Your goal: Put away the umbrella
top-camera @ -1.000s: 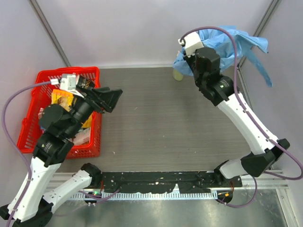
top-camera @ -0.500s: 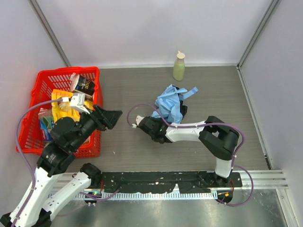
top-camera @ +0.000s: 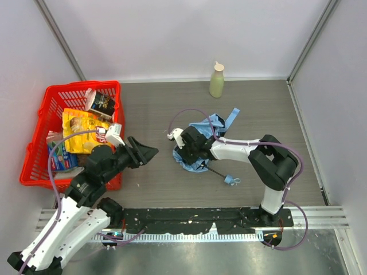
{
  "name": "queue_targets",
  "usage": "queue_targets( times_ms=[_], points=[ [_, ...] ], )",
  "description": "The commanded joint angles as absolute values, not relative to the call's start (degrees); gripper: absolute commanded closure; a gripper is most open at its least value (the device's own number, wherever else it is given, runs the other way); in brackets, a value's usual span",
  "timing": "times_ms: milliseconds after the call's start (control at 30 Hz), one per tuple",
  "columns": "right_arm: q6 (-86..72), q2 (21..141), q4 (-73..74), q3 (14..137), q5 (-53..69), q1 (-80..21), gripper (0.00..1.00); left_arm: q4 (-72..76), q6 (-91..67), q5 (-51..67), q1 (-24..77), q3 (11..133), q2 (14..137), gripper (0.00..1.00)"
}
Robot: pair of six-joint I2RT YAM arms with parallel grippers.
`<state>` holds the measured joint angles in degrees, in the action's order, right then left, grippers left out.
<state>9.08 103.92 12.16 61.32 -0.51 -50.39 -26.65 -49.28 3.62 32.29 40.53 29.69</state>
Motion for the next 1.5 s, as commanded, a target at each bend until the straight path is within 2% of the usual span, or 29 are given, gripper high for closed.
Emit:
queue_targets(
  times_ms=[0, 133, 333, 467, 600, 700, 733, 1000, 1100, 1233, 1467],
  points=[
    [-3.16, 107.84, 10.04, 54.25, 22.59, -48.43, 0.99, -21.1, -56.33, 8.43, 32.43, 39.29, 34.53, 0.44],
    [-5.18, 106.0, 2.93, 48.54, 22.77, -46.32, 0.99, -17.24, -62.83, 12.21, 32.78, 36.66, 42.6, 0.45],
    [-7.81, 101.52, -6.23, 40.79, 21.98, -44.65, 0.99, -15.3, -73.99, 3.53, 38.92, 36.39, 53.16, 0.31],
    [-8.79, 100.2, -9.31, 38.51, 21.8, -44.39, 0.99, -14.51, -83.03, -1.21, 39.02, 37.0, 60.62, 0.22],
    [-9.32, 98.0, -11.77, 36.3, 21.53, -44.38, 0.99, -12.05, -89.11, -1.32, 38.85, 38.05, 70.03, 0.12],
    [-9.32, 97.12, -12.48, 35.6, 21.36, -44.38, 0.99, -5.83, -91.93, 2.79, 38.06, 38.14, 76.79, 0.11],
    [-9.23, 97.12, -12.48, 35.68, 21.36, -44.38, 0.99, -3.28, -92.11, 3.6, 37.88, 38.84, 78.64, 0.05],
    [-8.53, 95.54, -13.09, 34.98, 22.15, -44.38, 0.99, -3.86, -93.6, 1.5, 38.15, 42.71, 85.77, 0.04],
    [-7.91, 94.92, -13.1, 34.89, 22.41, -44.47, 0.99, -3.07, -95.97, 1.67, 39.11, 42.71, 89.46, 0.09],
    [-6.77, 94.4, -13.01, 34.98, 22.68, -45.17, 0.99, -2.2, -96.33, 2.55, 40.95, 43.95, 94.91, 0.2],
    [-4.75, 93.78, -11.95, 35.59, 21.18, -47.72, 0.99, 2.62, -92.38, -1.13, 41.31, 41.49, 98.44, 0.64]
  ],
)
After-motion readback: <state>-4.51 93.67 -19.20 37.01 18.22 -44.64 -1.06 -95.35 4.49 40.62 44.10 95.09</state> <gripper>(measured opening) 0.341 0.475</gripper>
